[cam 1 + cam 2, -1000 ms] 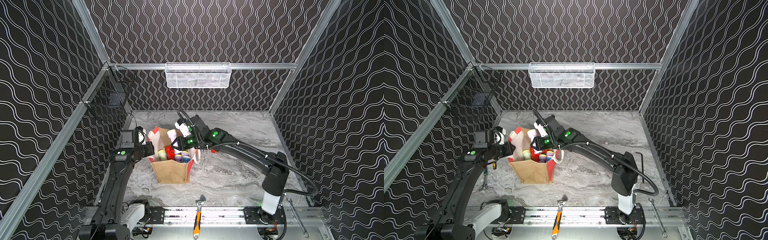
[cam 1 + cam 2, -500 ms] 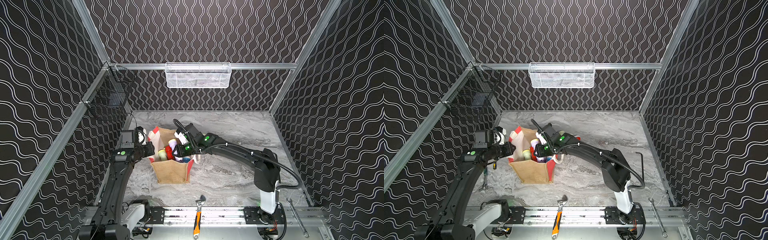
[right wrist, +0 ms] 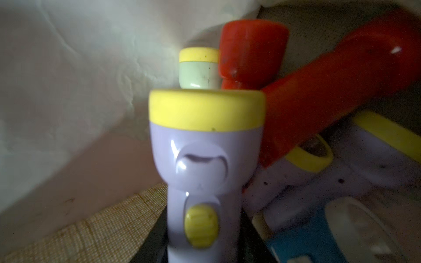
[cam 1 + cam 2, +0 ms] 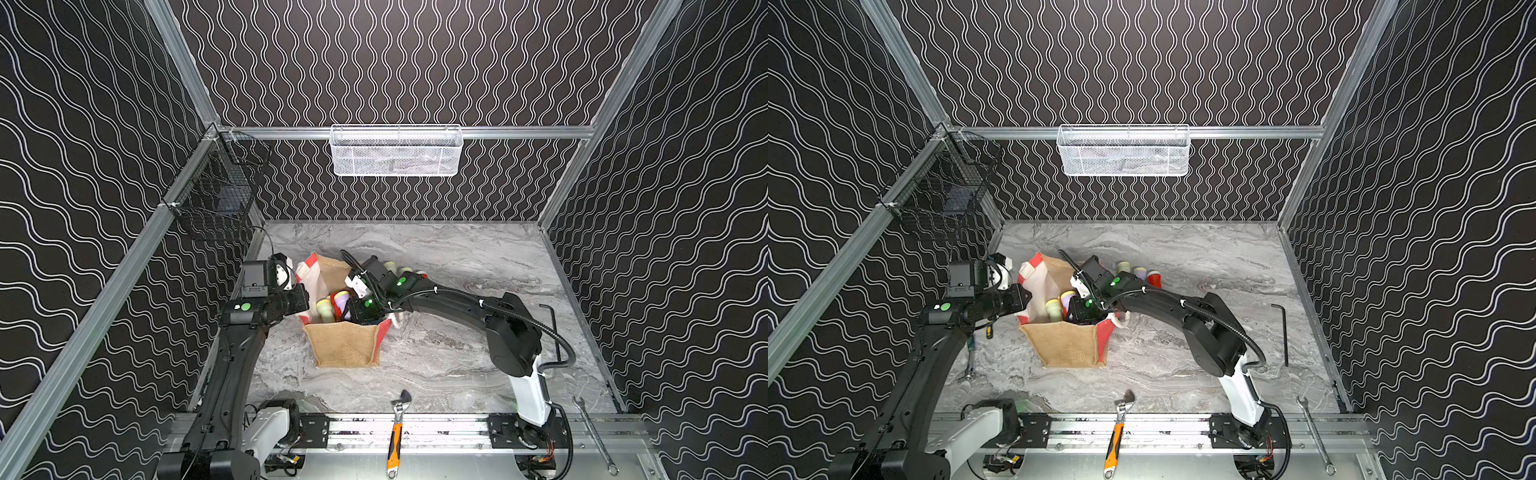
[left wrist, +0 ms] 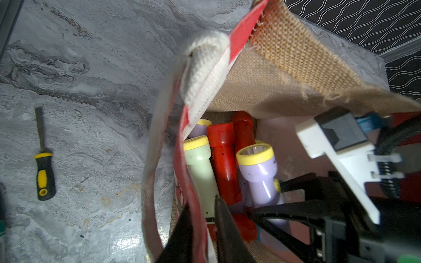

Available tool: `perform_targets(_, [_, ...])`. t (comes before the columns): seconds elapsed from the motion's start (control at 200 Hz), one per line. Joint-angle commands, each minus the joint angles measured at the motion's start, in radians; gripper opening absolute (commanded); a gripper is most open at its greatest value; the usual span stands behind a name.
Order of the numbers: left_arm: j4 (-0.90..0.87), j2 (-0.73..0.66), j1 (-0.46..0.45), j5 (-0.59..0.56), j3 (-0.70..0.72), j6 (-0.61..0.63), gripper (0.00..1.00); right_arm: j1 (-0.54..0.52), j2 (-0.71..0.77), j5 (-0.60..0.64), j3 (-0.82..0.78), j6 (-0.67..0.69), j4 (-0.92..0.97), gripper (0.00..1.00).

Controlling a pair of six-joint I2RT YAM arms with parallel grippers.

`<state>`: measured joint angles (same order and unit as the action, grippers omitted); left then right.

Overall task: Put the flashlights into the tote bags
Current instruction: Place the flashlight in the canvas bag.

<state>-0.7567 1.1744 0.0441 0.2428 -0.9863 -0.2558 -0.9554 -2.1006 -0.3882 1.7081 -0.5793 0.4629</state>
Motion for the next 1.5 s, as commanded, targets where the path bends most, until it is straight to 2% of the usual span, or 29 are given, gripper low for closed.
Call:
perform_targets(0.0, [0.034,0.001,0.000,0.013,0.003,0.008,0.20,0.003,-0.031,-0.020,0.027,-0.047,0.036,0.33])
perform_targets(0.335, [0.033,0.003,0.001,0.013,0.003,0.007,0.21,0.003,-0.160,-0.110,0.139,-0.048,0.147,0.36])
perform_targets(0.586, [0.032,0.005,0.001,0.012,0.000,0.006,0.21,0.004,-0.198,-0.141,0.197,-0.032,0.199,0.52])
perform_targets(0.636, [0.032,0.005,0.000,0.013,0.000,0.006,0.21,0.004,-0.186,-0.139,0.195,-0.027,0.197,0.57])
perform_targets(0.766, [0.032,0.003,0.001,0.012,0.002,0.006,0.21,0.004,-0.145,-0.107,0.192,-0.012,0.189,0.60])
perform_targets(1.216, [0.028,0.005,0.001,0.004,-0.002,0.006,0.22,0.003,0.037,-0.051,0.246,0.053,0.197,0.61])
perform_targets(1.361, [0.028,0.005,0.002,-0.001,-0.002,0.005,0.22,0.004,0.122,0.002,0.227,0.088,0.194,0.61])
perform_targets(1.491, [0.027,0.005,0.002,-0.006,-0.002,0.006,0.21,0.013,0.223,0.105,0.179,0.111,0.185,0.61])
